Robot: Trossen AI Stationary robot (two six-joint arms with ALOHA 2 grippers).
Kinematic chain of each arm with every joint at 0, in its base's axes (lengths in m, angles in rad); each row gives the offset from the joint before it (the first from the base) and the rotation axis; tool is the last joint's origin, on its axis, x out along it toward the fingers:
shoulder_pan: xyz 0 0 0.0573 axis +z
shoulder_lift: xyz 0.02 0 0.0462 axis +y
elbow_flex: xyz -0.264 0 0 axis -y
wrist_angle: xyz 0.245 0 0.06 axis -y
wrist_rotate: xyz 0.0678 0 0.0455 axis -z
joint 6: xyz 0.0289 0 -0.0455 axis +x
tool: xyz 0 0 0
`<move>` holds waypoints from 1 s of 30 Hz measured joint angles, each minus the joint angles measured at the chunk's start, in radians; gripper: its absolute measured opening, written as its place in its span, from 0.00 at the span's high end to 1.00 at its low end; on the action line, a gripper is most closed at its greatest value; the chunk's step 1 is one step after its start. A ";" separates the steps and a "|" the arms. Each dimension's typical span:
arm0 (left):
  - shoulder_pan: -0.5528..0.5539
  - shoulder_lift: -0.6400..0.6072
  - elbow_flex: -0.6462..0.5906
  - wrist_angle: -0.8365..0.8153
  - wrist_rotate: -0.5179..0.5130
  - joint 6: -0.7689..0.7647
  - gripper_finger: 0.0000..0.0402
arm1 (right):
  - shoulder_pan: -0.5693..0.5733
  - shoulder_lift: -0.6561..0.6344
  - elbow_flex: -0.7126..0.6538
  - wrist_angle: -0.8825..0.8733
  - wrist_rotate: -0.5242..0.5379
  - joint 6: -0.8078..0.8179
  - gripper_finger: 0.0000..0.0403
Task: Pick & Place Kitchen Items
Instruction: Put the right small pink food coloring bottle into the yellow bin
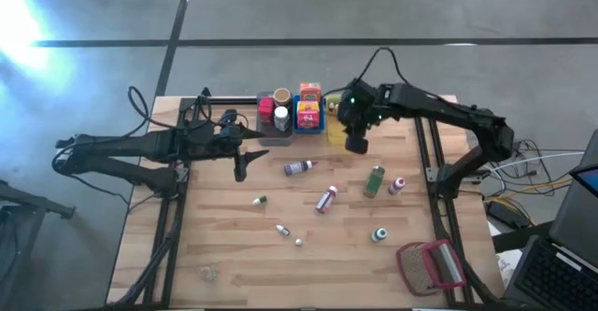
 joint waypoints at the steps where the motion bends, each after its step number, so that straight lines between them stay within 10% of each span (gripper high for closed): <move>1: 0.000 0.000 0.000 0.000 0.000 0.000 0.45 | 0.026 -0.006 0.000 0.000 0.000 0.005 0.78; 30: 0.000 0.000 0.000 -0.008 0.000 0.000 0.45 | 0.634 0.253 -0.003 0.247 0.000 0.136 0.67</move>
